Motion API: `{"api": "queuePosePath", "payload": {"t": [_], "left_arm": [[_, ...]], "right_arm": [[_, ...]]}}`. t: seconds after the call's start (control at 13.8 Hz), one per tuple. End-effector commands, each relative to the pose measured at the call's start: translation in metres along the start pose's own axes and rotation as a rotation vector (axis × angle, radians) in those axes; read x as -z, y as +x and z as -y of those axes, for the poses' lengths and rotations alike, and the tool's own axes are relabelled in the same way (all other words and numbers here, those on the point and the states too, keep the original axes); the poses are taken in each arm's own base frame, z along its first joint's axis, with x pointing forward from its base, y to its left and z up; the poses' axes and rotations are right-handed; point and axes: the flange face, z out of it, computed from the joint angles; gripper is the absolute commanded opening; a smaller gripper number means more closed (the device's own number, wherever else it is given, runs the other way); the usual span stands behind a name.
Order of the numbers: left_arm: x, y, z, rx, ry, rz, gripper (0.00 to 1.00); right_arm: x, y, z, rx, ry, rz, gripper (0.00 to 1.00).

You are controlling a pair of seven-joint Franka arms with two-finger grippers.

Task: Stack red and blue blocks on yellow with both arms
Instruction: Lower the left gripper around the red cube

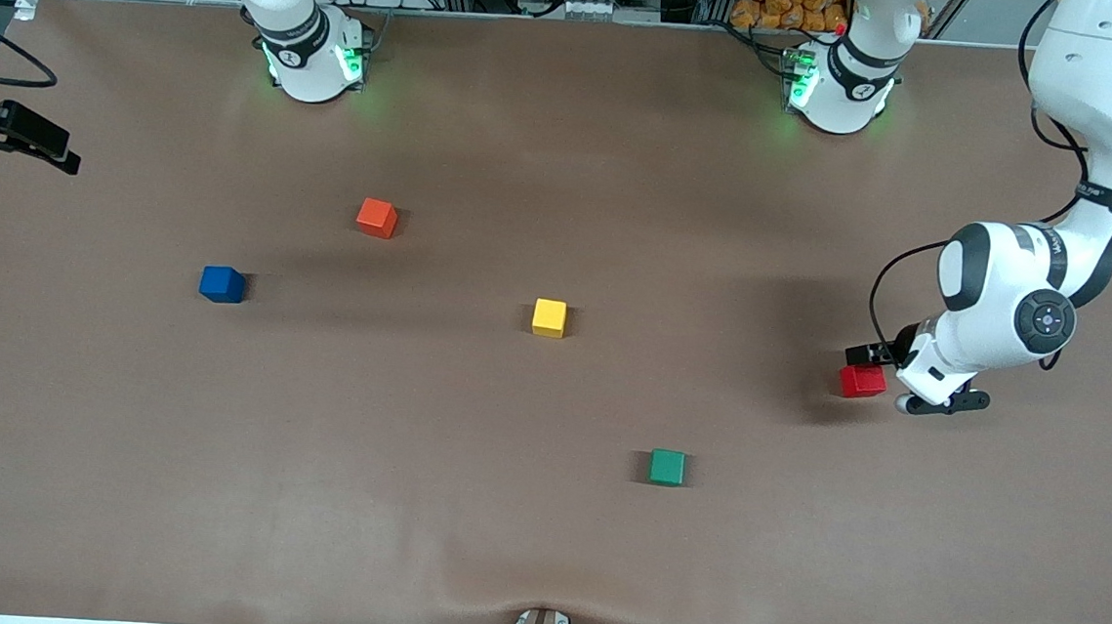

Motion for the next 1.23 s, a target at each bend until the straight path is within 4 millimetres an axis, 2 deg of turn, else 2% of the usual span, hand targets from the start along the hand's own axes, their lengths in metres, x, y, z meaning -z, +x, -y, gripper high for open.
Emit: {"api": "queuePosePath", "payload": {"t": [0.0,0.15,0.22,0.36,0.51,0.8,0.87,0.94,1.16], "left_arm": [[0.001,0.006,-0.002,0.026,-0.017,-0.015,1.0],[-0.003,0.008,-0.002,0.028,-0.018,-0.013,1.0],[-0.004,0.008,-0.001,0.027,-0.017,-0.012,1.0],[-0.003,0.009,-0.002,0.025,-0.017,-0.014,1.0],[-0.002,0.01,-0.002,0.027,-0.018,-0.017,1.0],[-0.005,0.012,-0.003,0.041,-0.017,-0.015,1.0],[-0.004,0.013,-0.003,0.042,-0.017,-0.017,1.0],[-0.006,0.013,-0.003,0.041,-0.016,-0.014,1.0],[-0.012,0.016,-0.003,0.042,-0.016,-0.008,1.0]], "right_arm": [[-0.009,0.013,-0.01,-0.002,0.004,0.017,1.0],[-0.032,0.028,-0.019,-0.016,0.009,0.061,1.0],[-0.039,0.032,-0.02,-0.015,0.01,0.074,1.0],[-0.039,0.032,-0.023,-0.021,0.01,0.074,1.0],[-0.057,0.042,-0.03,-0.03,0.017,0.106,1.0],[-0.057,0.047,-0.034,-0.035,-0.004,0.091,1.0],[-0.053,0.05,-0.034,-0.034,-0.008,0.065,1.0],[-0.058,0.052,-0.033,-0.032,-0.005,0.069,1.0],[-0.084,0.065,-0.022,-0.013,0.003,0.115,1.0]]}}
